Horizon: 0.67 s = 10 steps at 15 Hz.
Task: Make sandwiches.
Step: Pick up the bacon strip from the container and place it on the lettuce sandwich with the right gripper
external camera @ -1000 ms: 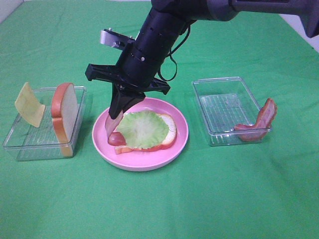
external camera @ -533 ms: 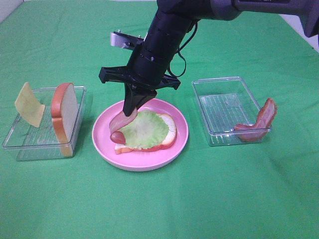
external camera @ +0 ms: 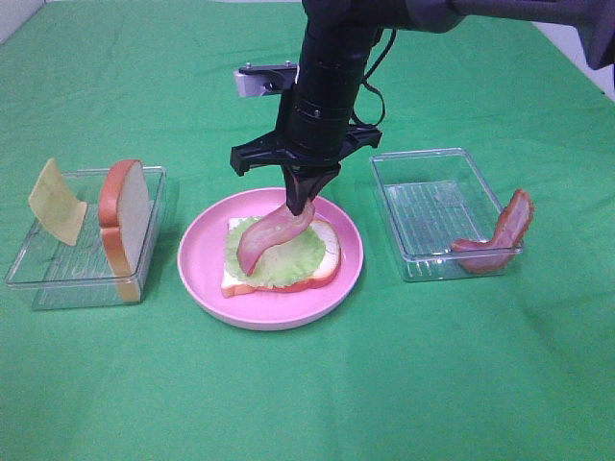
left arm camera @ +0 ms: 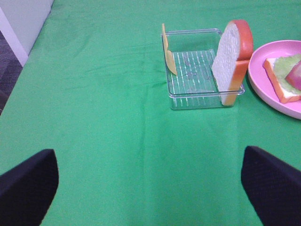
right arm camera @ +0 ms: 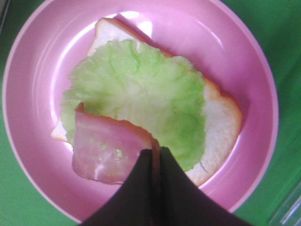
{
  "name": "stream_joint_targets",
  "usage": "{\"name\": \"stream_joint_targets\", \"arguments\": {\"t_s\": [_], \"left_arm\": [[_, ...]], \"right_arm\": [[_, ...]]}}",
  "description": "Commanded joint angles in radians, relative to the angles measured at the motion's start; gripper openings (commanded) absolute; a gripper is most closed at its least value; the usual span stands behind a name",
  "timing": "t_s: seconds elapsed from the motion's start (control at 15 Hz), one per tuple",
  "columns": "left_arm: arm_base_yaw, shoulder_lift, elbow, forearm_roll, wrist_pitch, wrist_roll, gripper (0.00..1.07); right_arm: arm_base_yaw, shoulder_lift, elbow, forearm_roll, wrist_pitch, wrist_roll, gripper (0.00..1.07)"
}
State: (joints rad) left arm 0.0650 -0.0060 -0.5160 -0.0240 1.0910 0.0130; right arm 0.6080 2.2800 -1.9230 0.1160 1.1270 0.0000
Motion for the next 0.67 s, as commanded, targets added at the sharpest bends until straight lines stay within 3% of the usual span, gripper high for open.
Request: {"name": "stream_joint_targets", "arguments": {"t_s": [0.07,0.47,0.6,0.67], "left_arm": [[-0.001,-0.007,0.001,-0.006,-0.014,-0.004,1.02],[-0.001,-0.007,0.001,-0.006,-0.014,-0.004,1.02],[-0.001,-0.007,0.001,-0.006,-0.014,-0.004,1.02],[-0.001,-0.007,0.001,-0.006,-0.014,-0.004,1.02]], "right_arm": [[-0.003,-0.007,-0.006,-0.038,0.017,0.011,0.0],[-0.001,-0.007,-0.006,-0.052,0.016,0.026,0.02],[-0.001,-0.007,-0.006,-0.052,0.02,0.027,0.35],[-0.001,-0.007,-0.006,-0.052,0.023,0.034,0.63]]}}
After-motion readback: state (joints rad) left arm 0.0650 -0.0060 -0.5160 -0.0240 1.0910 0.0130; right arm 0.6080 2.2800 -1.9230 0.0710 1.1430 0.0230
